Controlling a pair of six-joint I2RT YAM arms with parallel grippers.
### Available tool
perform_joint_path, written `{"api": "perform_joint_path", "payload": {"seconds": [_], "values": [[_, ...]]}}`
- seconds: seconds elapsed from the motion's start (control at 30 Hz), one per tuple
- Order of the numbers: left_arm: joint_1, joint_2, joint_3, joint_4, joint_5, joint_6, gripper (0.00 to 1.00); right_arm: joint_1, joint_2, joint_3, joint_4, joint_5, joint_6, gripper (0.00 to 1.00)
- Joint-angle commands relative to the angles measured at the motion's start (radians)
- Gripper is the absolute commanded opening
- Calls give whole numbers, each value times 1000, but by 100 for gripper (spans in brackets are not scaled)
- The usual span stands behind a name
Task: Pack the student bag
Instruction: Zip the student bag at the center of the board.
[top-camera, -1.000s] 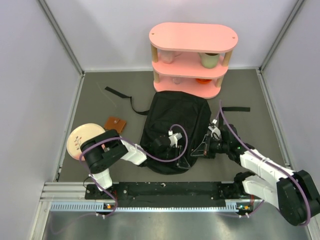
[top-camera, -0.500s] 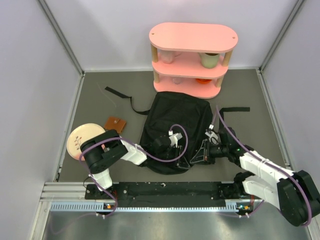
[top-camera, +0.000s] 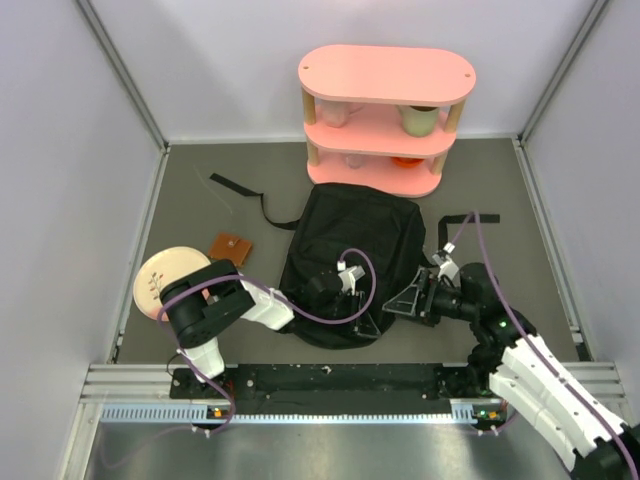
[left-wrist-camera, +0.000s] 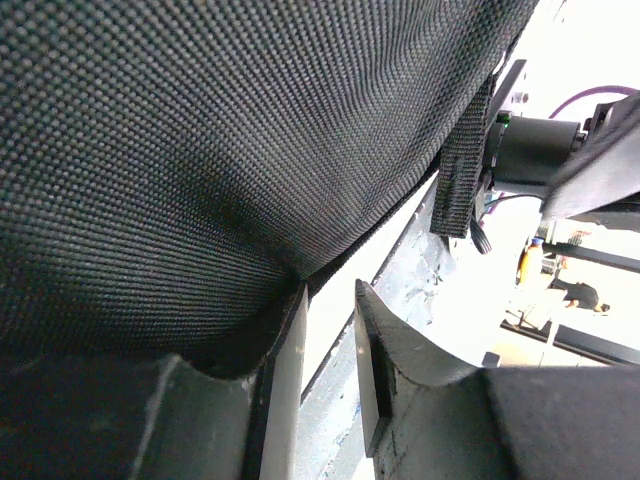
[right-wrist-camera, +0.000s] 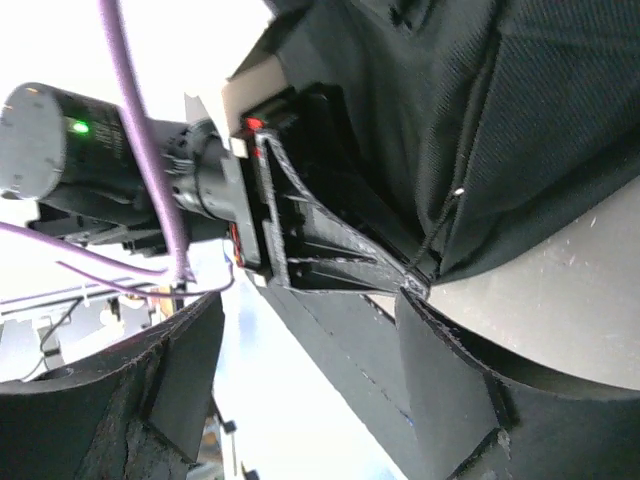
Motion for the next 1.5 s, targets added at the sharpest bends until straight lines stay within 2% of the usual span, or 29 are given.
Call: {"api": "perform_joint_path", "payload": {"seconds": [0.0, 0.17, 0.27, 0.43, 0.67, 0.87, 1.03, 1.27, 1.47], "values": [[6, 3, -24, -80, -106, 44, 32, 3, -79, 56, -94, 120, 80, 69], [6, 11, -15, -81, -98, 50, 32, 5, -21, -6, -40, 83, 185, 68], [6, 14, -11, -84, -101, 47, 32, 5, -13, -4, -47, 131, 198, 66], [6, 6, -15, -83, -108, 41, 32, 8, 60, -15, 6, 126, 227, 63], [6, 9, -12, -84, -109, 41, 32, 11, 92, -38, 78, 109, 278, 56], [6, 14, -8, -81, -108, 38, 32, 19, 106, -84, 170, 88, 339, 46], [6, 14, -14, -77, -111, 30, 32, 26, 126, -76, 170, 111, 345, 46], [6, 11, -14, -75, -108, 30, 32, 34, 200, -92, 280, 115, 364, 38], [6, 9, -15, -74, -111, 32, 32, 42, 263, -96, 324, 149, 376, 38]]}}
